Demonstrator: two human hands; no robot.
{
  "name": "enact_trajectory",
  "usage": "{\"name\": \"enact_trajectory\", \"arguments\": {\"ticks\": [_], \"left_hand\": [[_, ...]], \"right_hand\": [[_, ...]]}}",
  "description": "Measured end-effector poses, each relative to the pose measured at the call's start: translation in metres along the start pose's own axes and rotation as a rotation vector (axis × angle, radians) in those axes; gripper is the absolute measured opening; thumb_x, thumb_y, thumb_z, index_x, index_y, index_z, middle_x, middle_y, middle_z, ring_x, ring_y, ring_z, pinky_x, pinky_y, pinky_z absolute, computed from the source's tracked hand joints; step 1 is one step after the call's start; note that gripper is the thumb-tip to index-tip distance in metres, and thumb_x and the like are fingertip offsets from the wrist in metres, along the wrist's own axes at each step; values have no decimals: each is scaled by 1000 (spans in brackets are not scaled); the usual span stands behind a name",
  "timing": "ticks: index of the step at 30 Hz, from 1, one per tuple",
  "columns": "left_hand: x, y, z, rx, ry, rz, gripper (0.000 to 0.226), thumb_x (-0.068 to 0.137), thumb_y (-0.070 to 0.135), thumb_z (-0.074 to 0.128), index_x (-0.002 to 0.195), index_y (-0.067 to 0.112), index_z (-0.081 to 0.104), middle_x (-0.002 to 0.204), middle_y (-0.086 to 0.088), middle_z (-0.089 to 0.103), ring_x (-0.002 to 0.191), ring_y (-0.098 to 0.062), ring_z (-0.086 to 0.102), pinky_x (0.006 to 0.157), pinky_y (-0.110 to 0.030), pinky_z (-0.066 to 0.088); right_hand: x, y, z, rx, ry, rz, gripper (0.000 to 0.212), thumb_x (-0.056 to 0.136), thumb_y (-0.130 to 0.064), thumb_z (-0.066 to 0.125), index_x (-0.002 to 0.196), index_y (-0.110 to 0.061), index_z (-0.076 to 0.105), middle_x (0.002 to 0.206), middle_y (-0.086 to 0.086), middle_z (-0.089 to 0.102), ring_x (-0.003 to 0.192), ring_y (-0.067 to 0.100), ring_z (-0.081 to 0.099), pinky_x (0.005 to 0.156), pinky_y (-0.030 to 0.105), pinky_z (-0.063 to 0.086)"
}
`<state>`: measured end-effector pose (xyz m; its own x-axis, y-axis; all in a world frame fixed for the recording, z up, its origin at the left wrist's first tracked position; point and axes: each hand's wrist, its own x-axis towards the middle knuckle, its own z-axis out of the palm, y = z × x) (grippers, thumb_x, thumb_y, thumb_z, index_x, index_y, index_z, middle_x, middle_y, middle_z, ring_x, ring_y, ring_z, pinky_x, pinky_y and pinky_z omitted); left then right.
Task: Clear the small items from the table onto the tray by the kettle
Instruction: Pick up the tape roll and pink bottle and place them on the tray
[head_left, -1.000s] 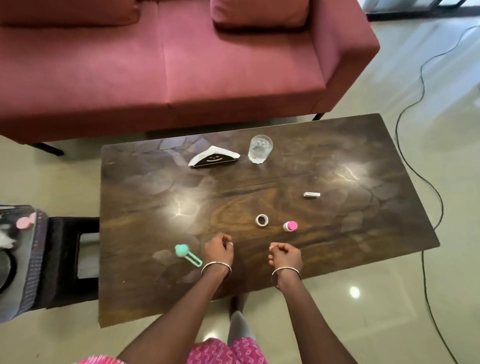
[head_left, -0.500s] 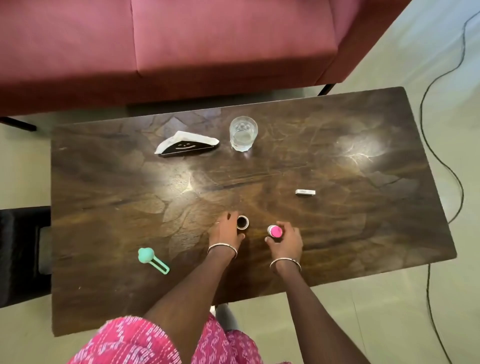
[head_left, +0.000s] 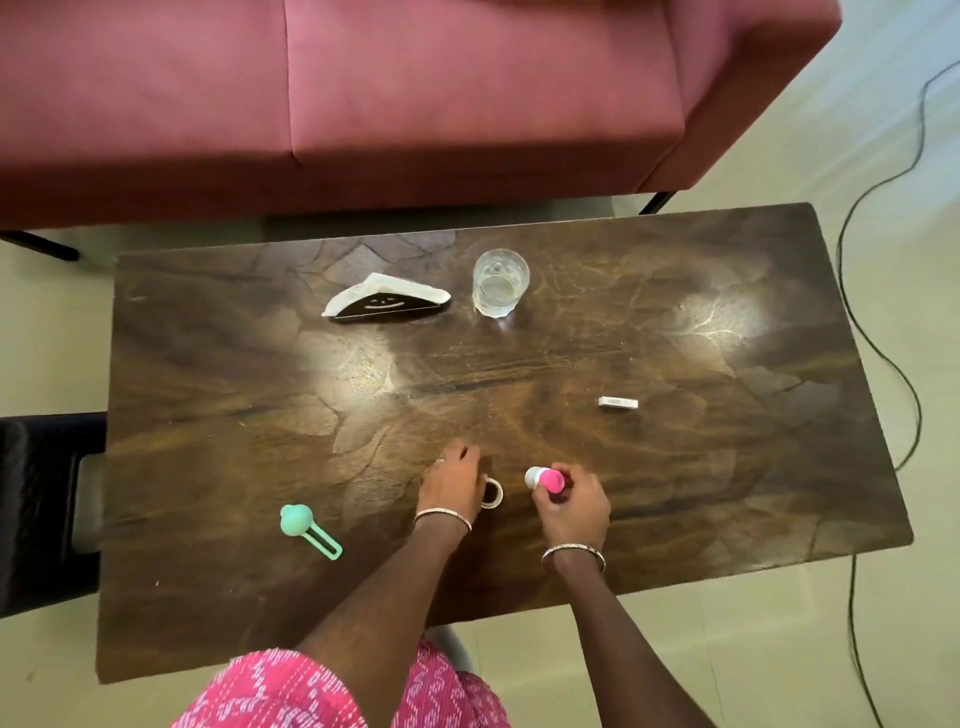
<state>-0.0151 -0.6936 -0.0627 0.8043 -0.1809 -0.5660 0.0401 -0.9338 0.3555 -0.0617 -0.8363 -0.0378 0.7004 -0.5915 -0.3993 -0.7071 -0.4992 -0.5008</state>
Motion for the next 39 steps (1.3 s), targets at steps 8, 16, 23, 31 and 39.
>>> {"name": "enact_trajectory", "arguments": {"ticks": [8, 16, 23, 31, 39], "left_hand": [[-2, -9, 31, 73, -113, 129, 43, 86, 21, 66, 124, 16, 47, 131, -6, 43, 116, -31, 50, 94, -41, 48], [-18, -35, 4, -55, -2, 54, 39, 85, 24, 58, 122, 15, 48, 120, -8, 58, 105, -30, 57, 85, -35, 43], [-63, -92, -40, -111, 154, -46, 43, 85, 40, 60, 119, 16, 48, 105, -10, 66, 97, -31, 62, 79, -38, 47], [-124, -181, -88, -388, 440, -172, 37, 81, 31, 71, 109, 12, 56, 90, -8, 70, 83, -36, 63, 69, -37, 44], [-179, -321, -132, -377, 512, -216, 39, 77, 25, 75, 110, 12, 58, 96, -9, 68, 86, -31, 65, 74, -37, 49]], "right_hand": [[-19, 10, 19, 6, 23, -31, 26, 73, -18, 76, 98, -17, 71, 93, 5, 65, 84, 23, 64, 75, 27, 48], [-36, -4, 14, 27, 38, -6, 26, 73, -20, 76, 98, -16, 70, 94, 4, 63, 84, 24, 64, 74, 24, 43], [-61, -63, 8, 74, 31, -113, 24, 76, -25, 79, 94, -13, 71, 91, 5, 62, 81, 23, 64, 79, 32, 52], [-129, -143, 57, 43, -26, -264, 20, 76, -28, 78, 89, -13, 72, 89, 4, 64, 81, 23, 63, 76, 31, 49], [-238, -210, 150, -1, -78, -346, 22, 76, -30, 80, 85, -12, 71, 86, 5, 64, 82, 25, 63, 75, 34, 48]]}}
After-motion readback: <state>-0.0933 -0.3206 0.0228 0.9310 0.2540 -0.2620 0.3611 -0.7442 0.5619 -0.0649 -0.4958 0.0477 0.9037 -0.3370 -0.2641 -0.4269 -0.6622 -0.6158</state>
